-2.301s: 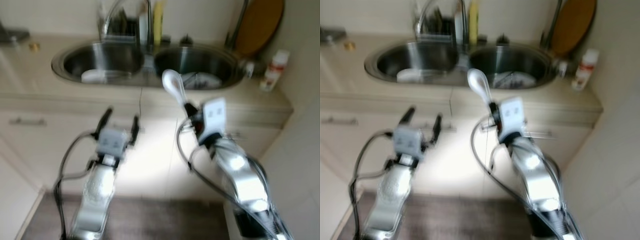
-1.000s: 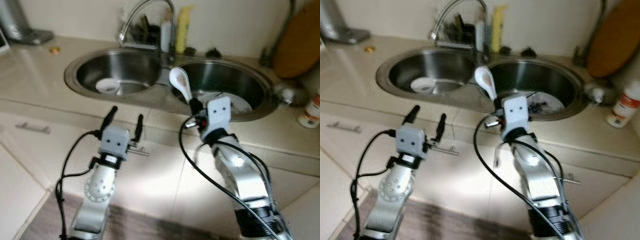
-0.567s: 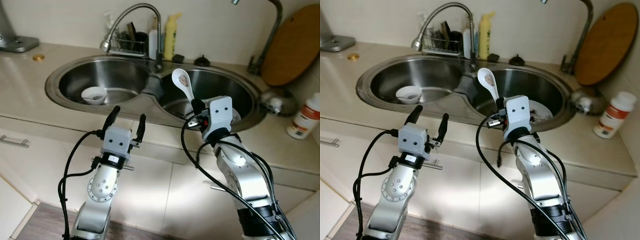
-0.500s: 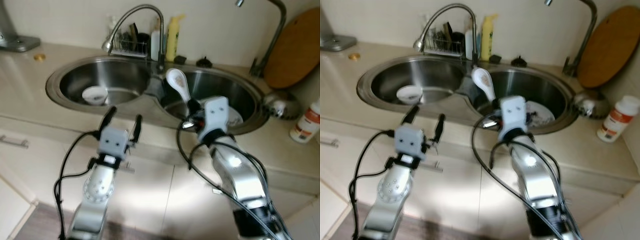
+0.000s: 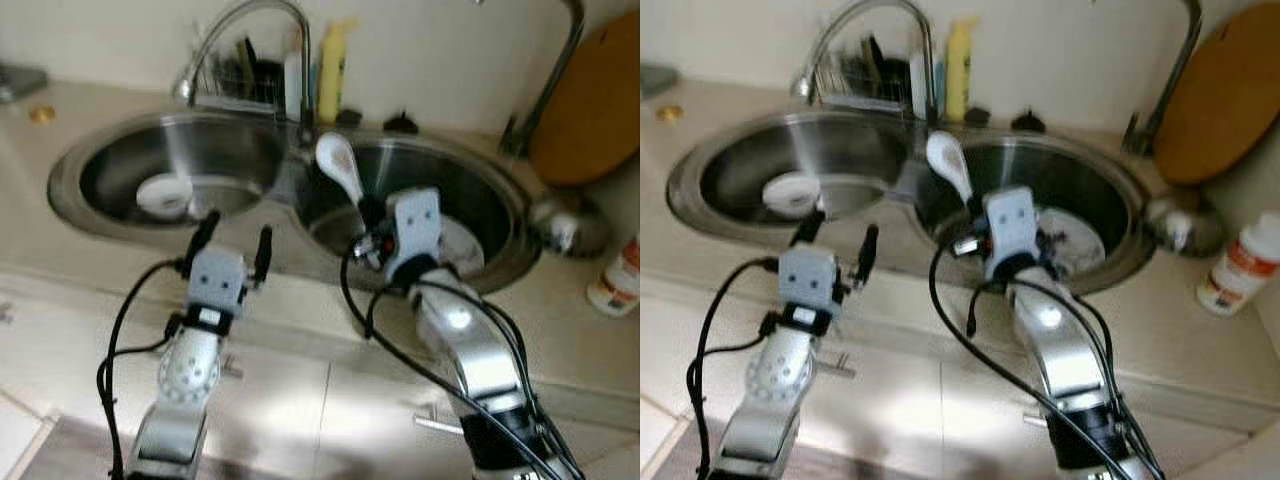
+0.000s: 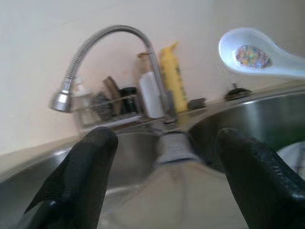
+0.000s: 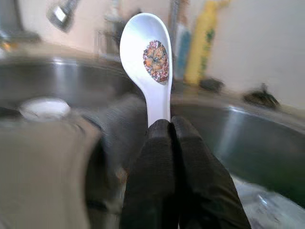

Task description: Kitchen organization

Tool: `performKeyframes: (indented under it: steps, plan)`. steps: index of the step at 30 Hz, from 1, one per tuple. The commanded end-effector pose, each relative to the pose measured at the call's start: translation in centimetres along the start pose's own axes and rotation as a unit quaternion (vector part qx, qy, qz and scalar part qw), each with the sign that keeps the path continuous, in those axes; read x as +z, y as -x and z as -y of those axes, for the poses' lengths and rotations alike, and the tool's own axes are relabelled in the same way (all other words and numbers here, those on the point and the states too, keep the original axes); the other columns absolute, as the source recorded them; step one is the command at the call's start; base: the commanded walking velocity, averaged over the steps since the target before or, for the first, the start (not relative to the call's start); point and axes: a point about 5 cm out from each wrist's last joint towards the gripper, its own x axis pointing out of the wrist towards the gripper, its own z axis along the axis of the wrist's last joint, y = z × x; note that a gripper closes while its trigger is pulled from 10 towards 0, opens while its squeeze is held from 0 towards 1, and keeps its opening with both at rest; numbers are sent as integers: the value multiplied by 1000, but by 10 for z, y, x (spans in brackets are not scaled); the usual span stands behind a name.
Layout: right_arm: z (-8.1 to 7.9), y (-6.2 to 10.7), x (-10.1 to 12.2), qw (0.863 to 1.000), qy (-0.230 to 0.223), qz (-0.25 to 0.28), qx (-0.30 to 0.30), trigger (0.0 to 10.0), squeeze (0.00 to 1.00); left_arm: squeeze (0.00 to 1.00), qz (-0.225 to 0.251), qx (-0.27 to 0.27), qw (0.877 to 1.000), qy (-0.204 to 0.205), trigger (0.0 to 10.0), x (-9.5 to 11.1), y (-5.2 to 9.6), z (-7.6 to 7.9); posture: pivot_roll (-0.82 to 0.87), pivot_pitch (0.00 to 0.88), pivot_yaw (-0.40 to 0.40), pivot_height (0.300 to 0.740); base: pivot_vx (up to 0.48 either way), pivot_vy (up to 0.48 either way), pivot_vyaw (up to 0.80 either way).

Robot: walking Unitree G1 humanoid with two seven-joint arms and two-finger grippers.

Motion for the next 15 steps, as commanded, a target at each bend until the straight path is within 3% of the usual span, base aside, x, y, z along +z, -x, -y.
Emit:
performKeyframes:
  steps: [1,5,15]
  plan:
    - [1,-2,-3,1000,9,-19,6,10000,0,0,2,-3,1000,-6,10000,1,0,1,103,0,-50,740,0,0,0]
    - [2,-7,-15,996,42,-70,26,10000,0,0,1,-2,1000,-7,10000,1,0,1,102,0,-49,740,0,0,0]
    - [23,-40,-19,984,93,-147,48,10000,0,0,6,4,1000,-10,10000,2,-1,0,118,0,-55,740,0,0,0]
